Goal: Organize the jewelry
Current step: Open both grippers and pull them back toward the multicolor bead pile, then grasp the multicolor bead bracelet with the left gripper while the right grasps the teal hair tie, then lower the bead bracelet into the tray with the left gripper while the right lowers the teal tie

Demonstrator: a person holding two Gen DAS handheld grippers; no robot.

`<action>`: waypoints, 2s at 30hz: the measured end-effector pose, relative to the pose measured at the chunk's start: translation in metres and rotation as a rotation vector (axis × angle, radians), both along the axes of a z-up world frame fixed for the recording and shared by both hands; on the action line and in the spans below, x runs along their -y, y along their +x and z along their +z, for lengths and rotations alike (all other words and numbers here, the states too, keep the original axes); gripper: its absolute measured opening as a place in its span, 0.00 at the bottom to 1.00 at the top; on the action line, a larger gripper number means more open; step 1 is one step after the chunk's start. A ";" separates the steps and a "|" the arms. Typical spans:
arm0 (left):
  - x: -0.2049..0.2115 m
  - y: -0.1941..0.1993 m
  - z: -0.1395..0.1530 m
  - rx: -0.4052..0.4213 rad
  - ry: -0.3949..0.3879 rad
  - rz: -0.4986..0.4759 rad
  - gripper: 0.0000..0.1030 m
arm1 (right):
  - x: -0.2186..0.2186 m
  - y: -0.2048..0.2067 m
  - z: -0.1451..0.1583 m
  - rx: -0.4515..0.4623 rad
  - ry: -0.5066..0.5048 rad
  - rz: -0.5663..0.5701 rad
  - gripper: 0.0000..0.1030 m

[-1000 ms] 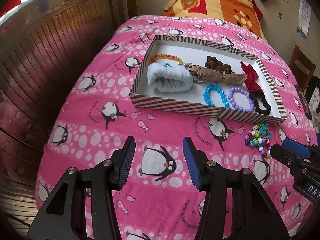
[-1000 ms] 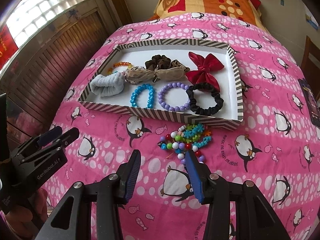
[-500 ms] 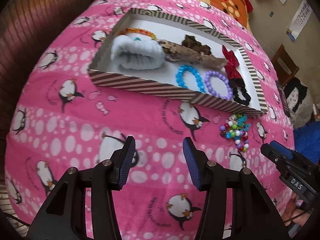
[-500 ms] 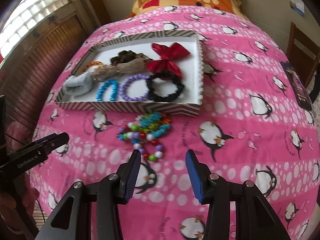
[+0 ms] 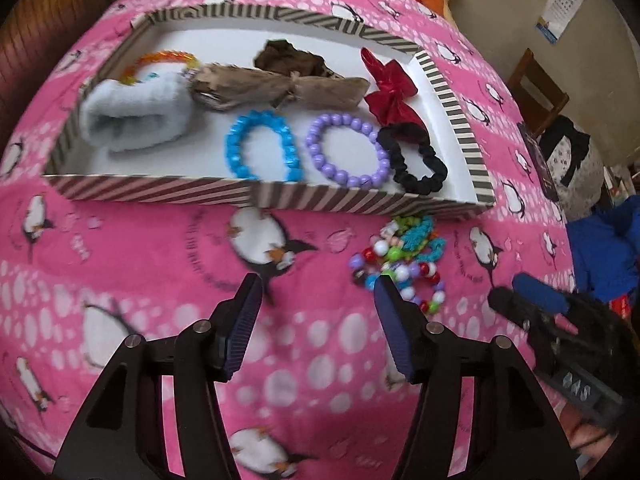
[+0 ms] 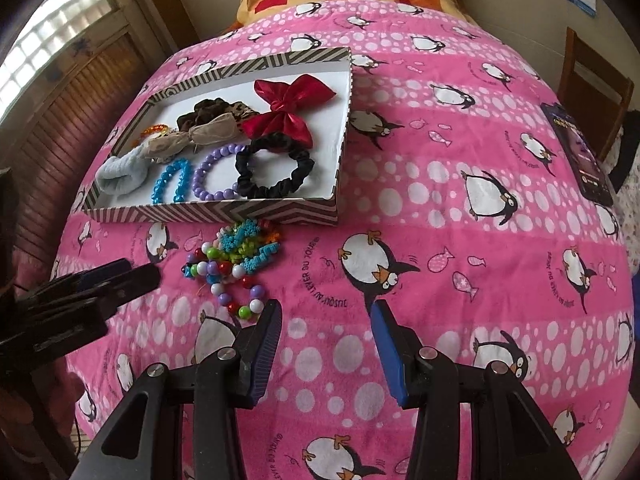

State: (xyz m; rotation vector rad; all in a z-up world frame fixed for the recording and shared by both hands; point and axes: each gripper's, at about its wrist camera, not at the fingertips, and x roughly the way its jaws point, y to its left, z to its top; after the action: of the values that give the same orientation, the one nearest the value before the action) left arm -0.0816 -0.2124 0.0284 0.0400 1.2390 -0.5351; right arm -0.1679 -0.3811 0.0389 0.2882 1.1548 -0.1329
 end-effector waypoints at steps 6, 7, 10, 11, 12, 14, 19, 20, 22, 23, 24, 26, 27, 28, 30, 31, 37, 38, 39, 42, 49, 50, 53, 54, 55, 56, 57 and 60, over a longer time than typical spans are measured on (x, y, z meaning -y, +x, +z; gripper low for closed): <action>0.024 0.007 -0.010 -0.010 0.017 0.000 0.56 | 0.006 -0.002 -0.001 -0.006 0.016 -0.001 0.43; 0.025 0.007 -0.011 -0.002 0.040 -0.012 0.54 | 0.006 -0.002 -0.001 -0.006 0.022 0.000 0.43; 0.027 0.002 -0.010 0.030 0.125 -0.064 0.40 | 0.007 0.000 0.000 0.000 0.037 0.006 0.43; 0.025 0.001 -0.010 0.037 0.141 -0.076 0.38 | 0.006 0.002 0.001 0.003 0.042 0.011 0.43; 0.021 -0.001 -0.010 0.042 0.154 -0.084 0.34 | 0.005 0.003 0.001 0.004 0.045 0.015 0.43; 0.006 -0.001 -0.008 0.033 0.161 -0.083 0.31 | 0.001 0.007 0.003 0.013 0.057 0.038 0.43; -0.028 0.004 -0.007 -0.011 0.139 -0.010 0.31 | -0.018 0.018 0.003 0.032 0.056 0.103 0.43; -0.033 0.006 -0.006 -0.020 0.121 0.002 0.31 | -0.021 0.021 0.001 0.038 0.061 0.111 0.43; -0.036 0.005 -0.003 -0.020 0.107 0.020 0.33 | -0.025 0.029 -0.003 0.040 0.066 0.119 0.43; -0.038 0.006 -0.001 -0.010 0.103 0.030 0.35 | -0.027 0.033 -0.005 0.041 0.067 0.123 0.43; -0.039 0.006 0.001 -0.002 0.097 0.039 0.43 | -0.028 0.037 -0.008 0.042 0.070 0.125 0.43; -0.040 0.007 0.004 0.018 0.083 0.060 0.55 | -0.032 0.044 -0.014 0.040 0.074 0.137 0.43; -0.039 0.007 0.003 0.024 0.083 0.063 0.56 | -0.033 0.047 -0.017 0.041 0.070 0.142 0.43; -0.035 0.010 0.002 0.024 0.086 0.060 0.56 | -0.034 0.049 -0.019 0.043 0.058 0.141 0.42; -0.024 0.011 -0.007 0.011 0.116 0.038 0.56 | -0.036 0.053 -0.027 0.026 0.050 0.143 0.27; -0.017 0.009 -0.011 0.011 0.123 0.028 0.56 | -0.036 0.053 -0.030 0.014 0.050 0.149 0.21; -0.016 0.005 -0.012 0.014 0.103 -0.033 0.08 | -0.024 0.036 -0.021 0.053 0.058 0.139 0.11; -0.018 0.004 -0.012 0.011 0.095 -0.040 0.08 | -0.021 0.033 -0.015 0.069 0.060 0.132 0.11; -0.021 0.004 -0.011 0.002 0.090 -0.047 0.08 | -0.020 0.031 -0.009 0.083 0.062 0.128 0.11; -0.031 0.004 -0.002 -0.003 0.054 -0.053 0.08 | -0.017 0.024 0.013 0.137 0.062 0.128 0.11; -0.058 0.005 0.037 0.033 -0.009 -0.038 0.08 | -0.016 0.022 0.060 0.235 0.070 0.130 0.11; -0.060 0.005 0.046 0.051 -0.012 -0.037 0.08 | -0.016 0.022 0.065 0.245 0.067 0.131 0.11; -0.066 0.007 0.073 0.105 -0.031 -0.031 0.08 | -0.018 0.022 0.080 0.279 0.064 0.130 0.11; -0.070 0.009 0.082 0.121 -0.037 -0.028 0.08 | -0.018 0.024 0.085 0.291 0.067 0.131 0.11; -0.075 0.011 0.091 0.137 -0.043 -0.023 0.08 | -0.018 0.024 0.089 0.298 0.066 0.131 0.11; -0.078 0.012 0.097 0.150 -0.048 -0.018 0.08 | -0.018 0.025 0.093 0.307 0.062 0.133 0.11; -0.080 0.015 0.103 0.165 -0.050 -0.014 0.08 | -0.019 0.026 0.097 0.315 0.057 0.135 0.11; -0.084 0.024 0.118 0.201 -0.055 0.002 0.08 | -0.022 0.033 0.107 0.336 0.050 0.145 0.11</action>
State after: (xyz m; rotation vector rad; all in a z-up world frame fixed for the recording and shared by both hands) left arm -0.0574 -0.1281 0.1467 0.0445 1.0281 -0.5495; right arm -0.1348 -0.3593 0.1460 0.2587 0.8428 0.0712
